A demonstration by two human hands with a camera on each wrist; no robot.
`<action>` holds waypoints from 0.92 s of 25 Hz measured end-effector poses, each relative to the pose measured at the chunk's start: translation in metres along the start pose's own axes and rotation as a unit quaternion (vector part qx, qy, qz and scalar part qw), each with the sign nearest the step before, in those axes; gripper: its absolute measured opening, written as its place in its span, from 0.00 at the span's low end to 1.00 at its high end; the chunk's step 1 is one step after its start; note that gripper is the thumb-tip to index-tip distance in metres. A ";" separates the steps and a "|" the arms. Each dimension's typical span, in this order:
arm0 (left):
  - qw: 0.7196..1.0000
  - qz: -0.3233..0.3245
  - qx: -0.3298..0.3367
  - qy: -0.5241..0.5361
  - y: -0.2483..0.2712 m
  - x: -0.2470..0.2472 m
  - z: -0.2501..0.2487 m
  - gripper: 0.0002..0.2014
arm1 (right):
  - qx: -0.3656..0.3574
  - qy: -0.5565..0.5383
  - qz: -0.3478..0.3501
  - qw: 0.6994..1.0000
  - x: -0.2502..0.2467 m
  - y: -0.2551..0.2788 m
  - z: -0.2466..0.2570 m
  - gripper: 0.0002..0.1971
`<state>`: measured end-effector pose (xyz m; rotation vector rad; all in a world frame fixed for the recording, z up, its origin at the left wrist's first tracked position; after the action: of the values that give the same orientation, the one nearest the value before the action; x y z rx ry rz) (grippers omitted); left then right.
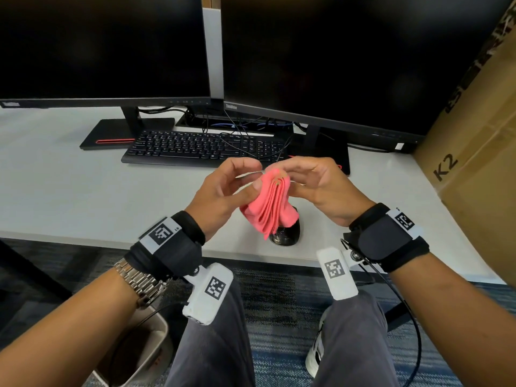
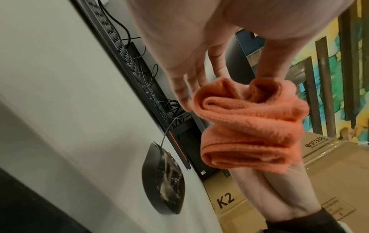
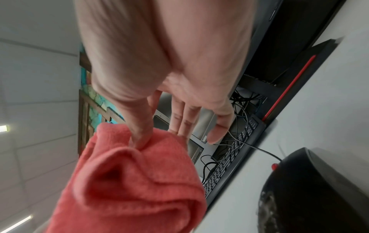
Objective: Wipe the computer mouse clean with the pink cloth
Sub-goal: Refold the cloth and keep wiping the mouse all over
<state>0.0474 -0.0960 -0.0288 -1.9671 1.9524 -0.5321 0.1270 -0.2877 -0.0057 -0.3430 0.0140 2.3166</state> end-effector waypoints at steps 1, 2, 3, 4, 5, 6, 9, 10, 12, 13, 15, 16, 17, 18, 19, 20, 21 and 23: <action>1.000 0.019 -0.006 0.015 0.001 0.001 -0.001 0.31 | -0.004 0.013 -0.007 1.000 0.002 -0.001 0.000 0.15; 0.999 0.039 -0.015 0.027 0.002 0.002 -0.002 0.34 | -0.005 0.024 -0.016 1.000 0.003 -0.001 0.001 0.15; 0.997 0.057 -0.024 0.039 0.004 0.003 -0.002 0.36 | 0.000 0.032 -0.026 0.999 0.004 -0.002 0.001 0.16; 0.996 0.070 -0.033 0.050 0.005 0.003 -0.002 0.37 | 0.011 0.039 -0.038 0.998 0.004 -0.003 0.001 0.17; 0.995 0.073 -0.041 0.058 0.006 0.004 -0.002 0.37 | 0.021 0.050 -0.050 0.997 0.004 -0.004 0.000 0.19; 0.995 0.066 -0.045 0.059 0.006 0.005 -0.003 0.35 | 0.026 0.061 -0.062 0.996 0.003 -0.004 -0.001 0.20; 0.998 0.011 -0.056 0.033 0.003 0.001 -0.005 0.22 | 0.037 0.079 -0.122 0.989 -0.004 -0.004 -0.005 0.19; 0.998 -0.006 -0.063 0.024 0.001 -0.002 -0.006 0.17 | 0.045 0.078 -0.139 0.986 -0.008 -0.003 -0.007 0.17; 0.996 -0.024 -0.082 0.004 -0.005 -0.010 -0.006 0.11 | 0.060 0.075 -0.145 0.985 -0.013 0.001 -0.012 0.14; 0.995 -0.025 -0.092 -0.009 -0.008 -0.014 -0.006 0.10 | 0.070 0.087 -0.141 0.984 -0.015 0.004 -0.015 0.13; 0.991 -0.016 -0.120 -0.058 -0.014 -0.022 -0.001 0.10 | 0.097 0.151 -0.130 0.975 -0.016 0.009 -0.022 0.13; 0.988 -0.005 -0.131 -0.086 -0.016 -0.024 0.004 0.10 | 0.114 0.191 -0.123 0.967 -0.015 0.011 -0.027 0.14; 0.984 0.005 -0.139 -0.109 -0.017 -0.024 0.008 0.09 | 0.130 0.224 -0.116 0.959 -0.014 0.013 -0.032 0.15; 0.981 0.009 -0.142 -0.128 -0.018 -0.023 0.012 0.10 | 0.143 0.245 -0.111 0.952 -0.013 0.015 -0.035 0.16; 0.980 0.007 -0.141 -0.141 -0.018 -0.022 0.015 0.11 | 0.150 0.256 -0.109 0.949 -0.011 0.016 -0.038 0.17; 0.980 0.002 -0.135 -0.144 -0.018 -0.021 0.018 0.12 | 0.151 0.257 -0.111 0.948 -0.010 0.017 -0.038 0.18; 0.982 -0.004 -0.129 -0.135 -0.018 -0.019 0.020 0.12 | 0.146 0.251 -0.117 0.950 -0.009 0.018 -0.038 0.19; 0.988 -0.027 -0.130 -0.080 -0.017 -0.015 0.019 0.11 | 0.126 0.215 -0.122 0.961 -0.005 0.020 -0.034 0.17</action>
<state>0.0716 -0.0814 -0.0382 -2.1477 1.9545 -0.1284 0.1239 -0.3087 -0.0390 -0.6695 0.4536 1.9295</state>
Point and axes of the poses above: each hand's wrist, its own y-axis away from the middle knuckle, its own x-axis out of the palm, z = x × y, the point moved 2 cm from there along -y, towards the middle knuckle, and after that the axes turned 14 degrees about x, right-handed, at the moved point
